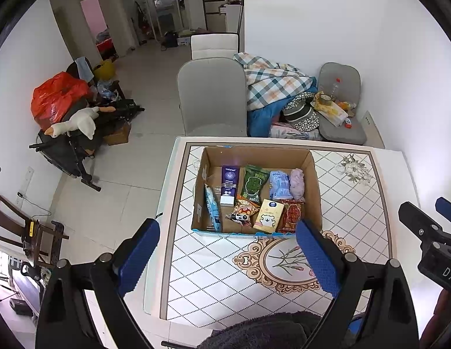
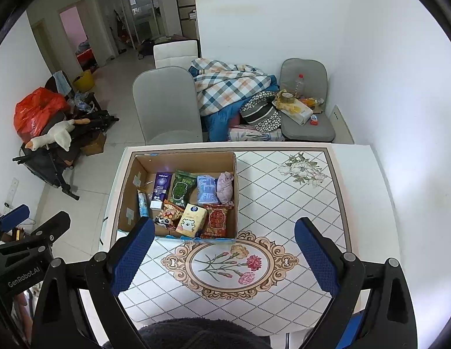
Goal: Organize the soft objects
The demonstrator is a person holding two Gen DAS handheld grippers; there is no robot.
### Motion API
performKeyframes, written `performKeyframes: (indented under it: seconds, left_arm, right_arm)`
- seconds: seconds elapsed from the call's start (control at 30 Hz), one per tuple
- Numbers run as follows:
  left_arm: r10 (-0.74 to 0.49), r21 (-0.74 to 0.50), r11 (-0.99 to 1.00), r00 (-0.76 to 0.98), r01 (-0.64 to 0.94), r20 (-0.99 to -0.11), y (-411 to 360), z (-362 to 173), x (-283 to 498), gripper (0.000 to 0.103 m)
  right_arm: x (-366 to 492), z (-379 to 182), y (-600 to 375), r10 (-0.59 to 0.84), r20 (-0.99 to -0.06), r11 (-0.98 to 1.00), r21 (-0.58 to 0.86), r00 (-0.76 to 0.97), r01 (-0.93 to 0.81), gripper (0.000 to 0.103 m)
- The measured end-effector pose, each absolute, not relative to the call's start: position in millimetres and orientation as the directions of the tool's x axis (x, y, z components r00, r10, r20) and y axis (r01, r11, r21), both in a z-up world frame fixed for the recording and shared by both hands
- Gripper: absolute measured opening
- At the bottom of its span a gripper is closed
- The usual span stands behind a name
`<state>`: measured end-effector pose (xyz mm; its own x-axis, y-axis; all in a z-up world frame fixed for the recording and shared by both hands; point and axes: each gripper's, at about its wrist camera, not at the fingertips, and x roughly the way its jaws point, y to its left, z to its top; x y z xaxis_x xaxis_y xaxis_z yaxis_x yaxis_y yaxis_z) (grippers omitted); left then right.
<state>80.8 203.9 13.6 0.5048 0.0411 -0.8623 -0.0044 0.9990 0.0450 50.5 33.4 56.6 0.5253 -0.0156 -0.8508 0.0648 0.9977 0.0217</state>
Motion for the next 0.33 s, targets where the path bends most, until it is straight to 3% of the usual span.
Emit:
performKeyframes:
  seconds: [0.33]
  left_arm:
    - [0.036,0.045,0.999,0.51,0.005,-0.86,201.7,13.6,83.5,0.096]
  right_arm:
    - [51.7,55.7,32.1,-0.014,-0.851,0.998,0.024,0.525,0.066,0.099]
